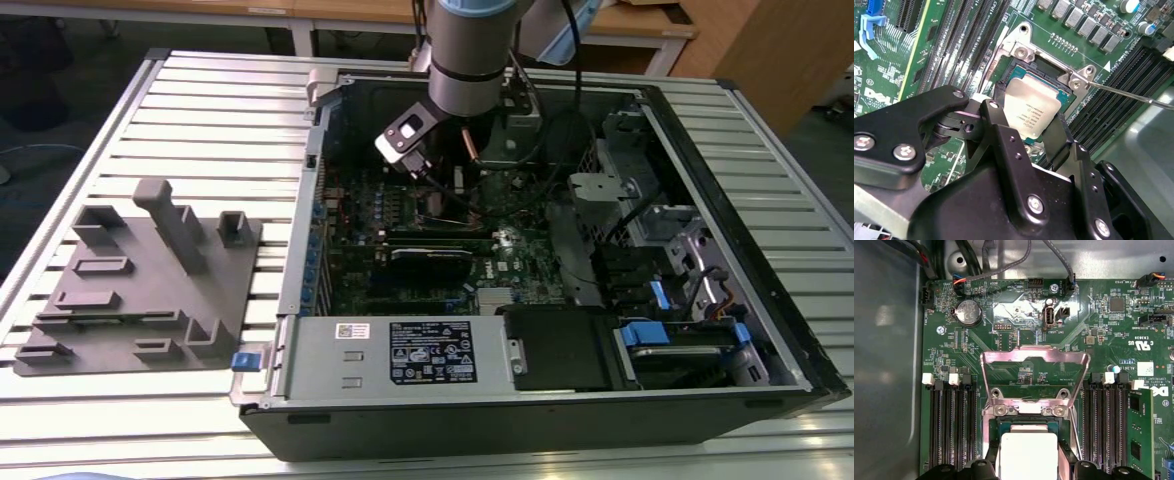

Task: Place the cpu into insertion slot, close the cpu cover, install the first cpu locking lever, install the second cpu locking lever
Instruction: 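Place the cpu into insertion slot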

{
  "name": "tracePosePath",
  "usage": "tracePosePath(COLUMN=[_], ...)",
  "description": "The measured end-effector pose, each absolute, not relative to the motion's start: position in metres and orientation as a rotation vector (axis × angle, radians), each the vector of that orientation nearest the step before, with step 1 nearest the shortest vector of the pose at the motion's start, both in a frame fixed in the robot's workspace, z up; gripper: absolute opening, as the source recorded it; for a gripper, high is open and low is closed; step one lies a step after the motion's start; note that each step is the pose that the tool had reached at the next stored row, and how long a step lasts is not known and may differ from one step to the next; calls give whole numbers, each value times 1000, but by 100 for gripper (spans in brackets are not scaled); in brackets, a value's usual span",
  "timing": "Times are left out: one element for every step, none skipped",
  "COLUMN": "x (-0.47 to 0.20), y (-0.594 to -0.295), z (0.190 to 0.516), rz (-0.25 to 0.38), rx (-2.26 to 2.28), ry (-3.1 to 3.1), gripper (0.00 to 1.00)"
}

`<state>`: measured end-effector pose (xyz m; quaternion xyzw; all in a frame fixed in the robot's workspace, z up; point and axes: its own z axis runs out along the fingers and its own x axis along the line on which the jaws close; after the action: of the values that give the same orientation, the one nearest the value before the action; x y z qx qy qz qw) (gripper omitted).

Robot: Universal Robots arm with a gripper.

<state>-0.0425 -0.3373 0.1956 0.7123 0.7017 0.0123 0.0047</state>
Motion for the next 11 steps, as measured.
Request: tracePosePath(x=[-42,-42,-42,-42,-42,-43,-43,-43,-43,-43,-43], y=[-337,-337,-337,-337,-337,-337,-337,-337,-337,-337,-337], z=[196,195,195,194,194,194,193,193,193,193,193], rz=[38,38,38,38,38,38,38,38,38,38,38], rx=[2231,2231,2231,2231,2231,2231,2231,2231,2231,2231,2231], ry=[2198,2198,2198,2198,2198,2198,2198,2198,2198,2198,2198], gripper=[54,54,54,54,54,54,54,54,54,54,54])
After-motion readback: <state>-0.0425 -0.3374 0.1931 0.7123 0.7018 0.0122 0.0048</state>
